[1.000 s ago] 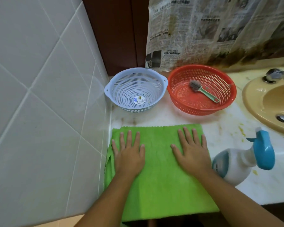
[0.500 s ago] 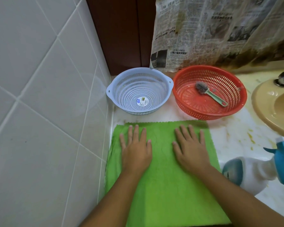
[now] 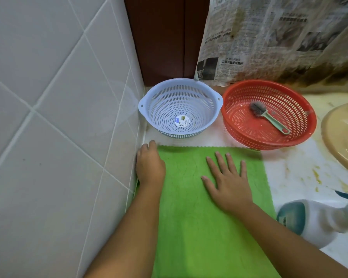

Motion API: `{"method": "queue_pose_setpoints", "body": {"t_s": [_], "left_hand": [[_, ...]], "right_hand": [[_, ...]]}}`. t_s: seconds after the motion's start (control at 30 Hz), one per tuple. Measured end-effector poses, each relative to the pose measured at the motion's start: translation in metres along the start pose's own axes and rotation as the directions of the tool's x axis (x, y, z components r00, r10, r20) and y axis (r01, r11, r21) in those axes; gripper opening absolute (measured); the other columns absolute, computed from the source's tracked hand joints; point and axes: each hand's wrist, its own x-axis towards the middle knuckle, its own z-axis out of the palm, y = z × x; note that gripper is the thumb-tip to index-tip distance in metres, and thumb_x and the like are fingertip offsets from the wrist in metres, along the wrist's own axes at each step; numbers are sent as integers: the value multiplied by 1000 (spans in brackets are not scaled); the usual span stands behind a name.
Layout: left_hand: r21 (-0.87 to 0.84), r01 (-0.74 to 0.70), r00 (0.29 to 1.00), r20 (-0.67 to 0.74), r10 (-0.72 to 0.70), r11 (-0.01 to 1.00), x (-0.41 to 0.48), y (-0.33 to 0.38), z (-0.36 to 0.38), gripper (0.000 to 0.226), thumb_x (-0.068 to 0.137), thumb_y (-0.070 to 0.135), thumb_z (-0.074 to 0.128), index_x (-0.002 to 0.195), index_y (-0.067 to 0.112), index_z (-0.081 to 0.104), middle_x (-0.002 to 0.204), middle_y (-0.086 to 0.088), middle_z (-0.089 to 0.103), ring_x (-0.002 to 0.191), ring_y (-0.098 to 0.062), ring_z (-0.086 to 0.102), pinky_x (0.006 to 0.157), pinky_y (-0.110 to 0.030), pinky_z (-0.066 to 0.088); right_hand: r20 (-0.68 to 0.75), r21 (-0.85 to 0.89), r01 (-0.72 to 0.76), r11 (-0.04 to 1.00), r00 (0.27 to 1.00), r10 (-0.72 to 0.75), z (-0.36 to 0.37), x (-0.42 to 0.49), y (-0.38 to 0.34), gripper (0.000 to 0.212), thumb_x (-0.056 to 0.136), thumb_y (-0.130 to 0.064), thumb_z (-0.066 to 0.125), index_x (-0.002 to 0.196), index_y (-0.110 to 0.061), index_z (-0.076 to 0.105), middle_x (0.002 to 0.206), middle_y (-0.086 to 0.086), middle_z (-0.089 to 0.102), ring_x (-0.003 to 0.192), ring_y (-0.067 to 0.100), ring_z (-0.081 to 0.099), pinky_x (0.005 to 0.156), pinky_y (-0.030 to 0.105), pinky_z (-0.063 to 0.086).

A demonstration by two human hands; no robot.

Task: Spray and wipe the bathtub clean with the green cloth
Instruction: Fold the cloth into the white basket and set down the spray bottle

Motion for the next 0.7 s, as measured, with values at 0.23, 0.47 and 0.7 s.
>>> {"method": "queue_pose_setpoints", "body": {"t_s": [0.23, 0.47, 0.7], "left_hand": [[243, -30, 990, 139, -4, 970, 24, 10, -18, 29, 94, -5, 47, 116, 7, 62, 115, -17, 69, 109, -39, 63, 82, -42, 50], [113, 103, 994, 10, -105, 988, 19, 16, -28, 26, 97, -4, 49, 119, 1, 62, 122, -20, 58, 107, -42, 64, 89, -47, 51], [-89, -125, 974, -202, 105, 988, -13, 24, -15, 51, 87, -9, 53, 135, 6, 57, 134, -18, 51, 111, -37, 59, 84, -47, 53]], "right_hand": [[1, 3, 0, 1000, 1000, 0, -1, 0, -1, 72, 100, -74, 3, 163, -42, -3, 172, -7, -10, 158, 22, -16, 125, 61, -10], [11, 10, 0, 1000, 1000, 0, -2, 0, 0, 72, 99, -74, 2, 163, -41, -4, 172, -6, -11, 158, 23, -17, 125, 62, -9], [42, 8, 0, 1000, 999, 0, -3, 1, 0, 72, 98, -74, -3, 162, -41, -11, 171, -4, -17, 157, 24, -21, 124, 63, -11]]}}
